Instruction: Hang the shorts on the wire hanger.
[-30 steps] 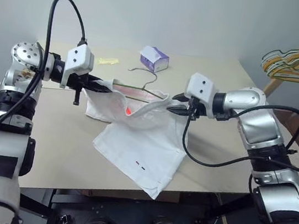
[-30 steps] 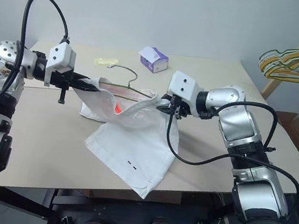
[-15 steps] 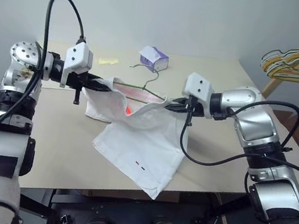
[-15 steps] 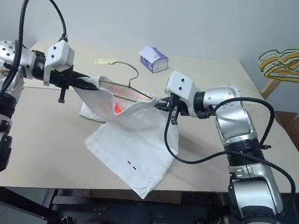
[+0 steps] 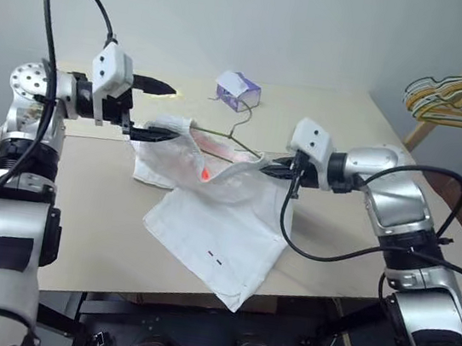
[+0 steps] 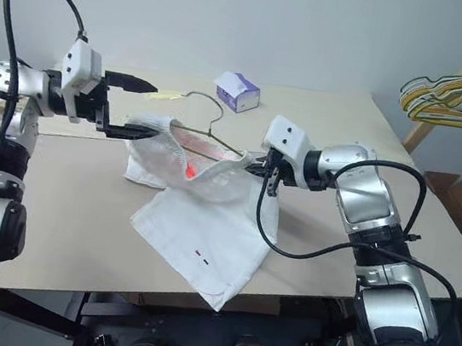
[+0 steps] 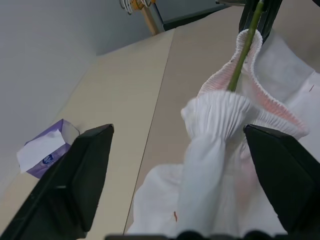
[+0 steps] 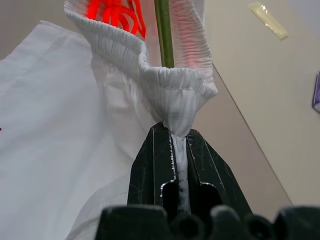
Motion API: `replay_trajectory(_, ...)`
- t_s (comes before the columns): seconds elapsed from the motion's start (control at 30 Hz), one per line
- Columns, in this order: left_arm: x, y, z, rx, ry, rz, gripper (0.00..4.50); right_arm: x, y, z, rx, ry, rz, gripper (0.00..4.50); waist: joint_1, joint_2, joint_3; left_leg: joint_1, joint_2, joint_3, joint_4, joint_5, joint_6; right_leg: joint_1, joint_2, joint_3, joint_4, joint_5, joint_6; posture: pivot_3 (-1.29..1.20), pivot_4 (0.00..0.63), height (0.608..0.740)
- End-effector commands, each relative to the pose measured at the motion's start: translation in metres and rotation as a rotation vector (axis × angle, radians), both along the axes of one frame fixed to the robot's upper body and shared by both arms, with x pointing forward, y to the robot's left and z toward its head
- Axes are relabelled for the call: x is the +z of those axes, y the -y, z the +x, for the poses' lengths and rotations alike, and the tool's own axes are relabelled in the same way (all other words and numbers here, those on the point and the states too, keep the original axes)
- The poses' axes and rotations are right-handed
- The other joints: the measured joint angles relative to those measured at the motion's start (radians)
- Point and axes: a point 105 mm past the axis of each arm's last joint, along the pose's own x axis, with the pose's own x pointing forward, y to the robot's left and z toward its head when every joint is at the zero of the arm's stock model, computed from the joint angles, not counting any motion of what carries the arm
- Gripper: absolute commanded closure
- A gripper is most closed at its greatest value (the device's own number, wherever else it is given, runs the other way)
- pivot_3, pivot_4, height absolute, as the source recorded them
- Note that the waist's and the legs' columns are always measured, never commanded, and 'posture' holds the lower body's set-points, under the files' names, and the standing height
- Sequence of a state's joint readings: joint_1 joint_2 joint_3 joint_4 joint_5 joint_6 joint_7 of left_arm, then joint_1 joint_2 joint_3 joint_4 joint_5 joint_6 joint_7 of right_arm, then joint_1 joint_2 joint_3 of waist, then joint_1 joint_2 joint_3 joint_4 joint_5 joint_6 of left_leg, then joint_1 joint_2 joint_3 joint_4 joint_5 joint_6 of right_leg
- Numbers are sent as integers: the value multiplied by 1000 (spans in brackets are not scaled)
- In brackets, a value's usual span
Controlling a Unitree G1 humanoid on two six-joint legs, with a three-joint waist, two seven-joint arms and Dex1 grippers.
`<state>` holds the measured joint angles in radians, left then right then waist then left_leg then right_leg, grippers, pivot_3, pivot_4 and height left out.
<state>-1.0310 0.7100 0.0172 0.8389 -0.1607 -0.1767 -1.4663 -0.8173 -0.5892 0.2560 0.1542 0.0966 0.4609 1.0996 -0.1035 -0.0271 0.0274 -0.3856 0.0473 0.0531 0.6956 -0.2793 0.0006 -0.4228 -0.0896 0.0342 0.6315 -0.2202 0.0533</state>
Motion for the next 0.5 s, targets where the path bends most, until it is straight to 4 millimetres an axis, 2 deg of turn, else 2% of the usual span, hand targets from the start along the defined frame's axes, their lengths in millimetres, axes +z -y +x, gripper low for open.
replay_trajectory(0.03, 9, -6, 3, 32, 40, 25, 37, 22, 7, -2, -30, 62, 39, 4500, -5, 0, 0, 0, 0, 0, 0, 0, 0, 0, 0, 0, 0, 0, 0, -81, 0, 740)
replay_trajectory(0.13, 16, -5, 5, 39, 76, 4, 37, 23, 12, -3, -49, 56, 51, 4500, -10, 0, 0, 0, 0, 0, 0, 0, 0, 0, 0, 0, -1, 0, 0, -89, 0, 740)
replay_trajectory(0.23, 46, 0, -2, -25, 124, -191, 37, 29, 23, -5, -109, 7, 118, 4500, -13, 0, 0, -1, 0, -1, 0, 0, 0, 0, 0, -1, 0, 0, 0, -90, 0, 740)
replay_trajectory(0.3, 58, 2, -10, -84, 132, -274, 37, 31, 34, -5, -177, -39, 156, 4500, -19, 0, 0, -2, 0, -1, 1, 0, 0, 0, 0, -1, 1, 1, 1, -90, 0, 740)
replay_trajectory(0.5, 58, 7, -35, -209, 88, -428, 37, 35, 73, -10, -500, -150, 217, 4500, -24, 0, 0, -1, 0, 0, 1, 0, 0, 0, -1, 0, 0, 1, 1, -111, 0, 740)
